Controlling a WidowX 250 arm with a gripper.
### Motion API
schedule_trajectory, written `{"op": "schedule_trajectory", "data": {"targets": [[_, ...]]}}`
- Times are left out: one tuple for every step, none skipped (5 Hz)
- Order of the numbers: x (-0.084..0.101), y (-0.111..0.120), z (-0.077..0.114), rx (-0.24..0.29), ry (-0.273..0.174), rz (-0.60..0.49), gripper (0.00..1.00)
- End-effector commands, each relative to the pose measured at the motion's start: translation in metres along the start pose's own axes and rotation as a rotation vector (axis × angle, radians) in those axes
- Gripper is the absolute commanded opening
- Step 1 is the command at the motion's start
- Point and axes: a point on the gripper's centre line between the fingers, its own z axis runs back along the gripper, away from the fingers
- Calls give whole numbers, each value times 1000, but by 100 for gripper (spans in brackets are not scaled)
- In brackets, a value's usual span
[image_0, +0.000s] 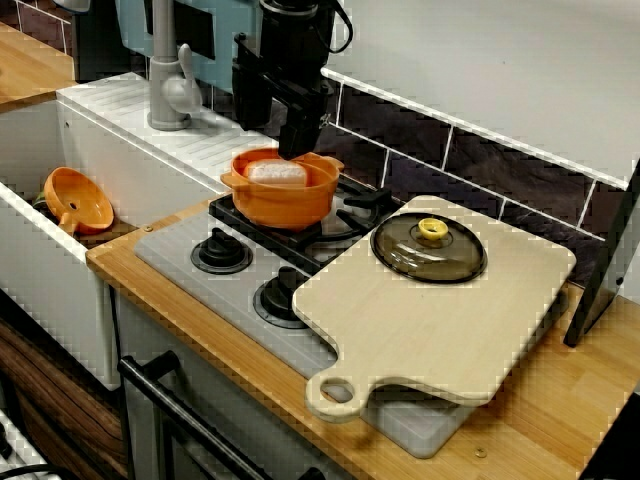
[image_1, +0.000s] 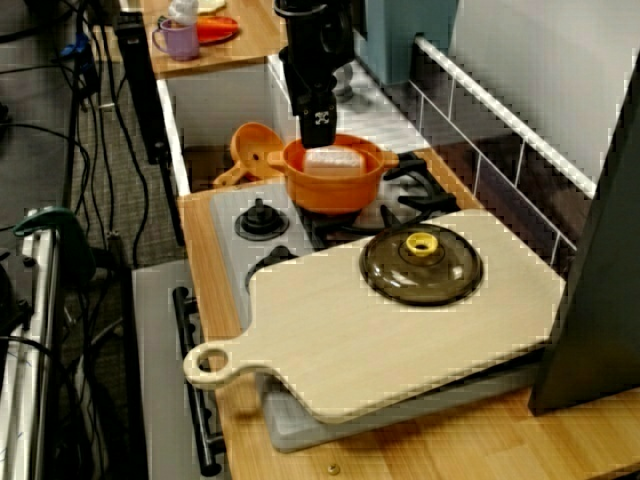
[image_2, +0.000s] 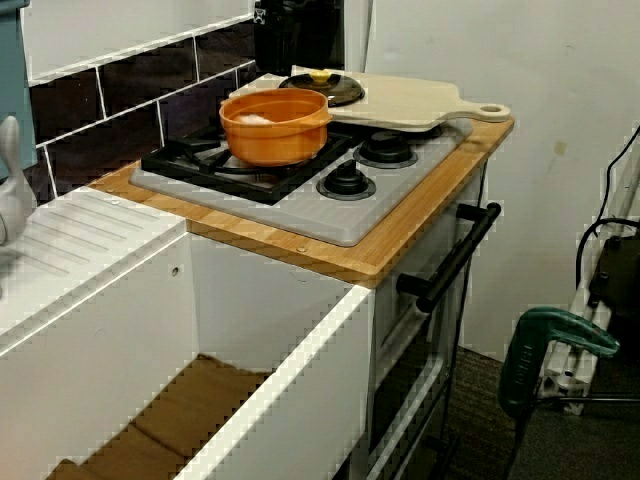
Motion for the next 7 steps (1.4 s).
{"op": "schedule_trajectory", "data": {"targets": [[-9,7,20,-6,-42,19,100],[-11,7,22,-11,-43,17,100],[-13,7,22,-9,-35,3,100],[-17,0,21,-27,-38,-78,100],[-16,-6,23,-61,-58,-171,100],[-15,-5,21,-67,-59,-255,100],[-9,-9,17,-79,-80,-454,100]]}}
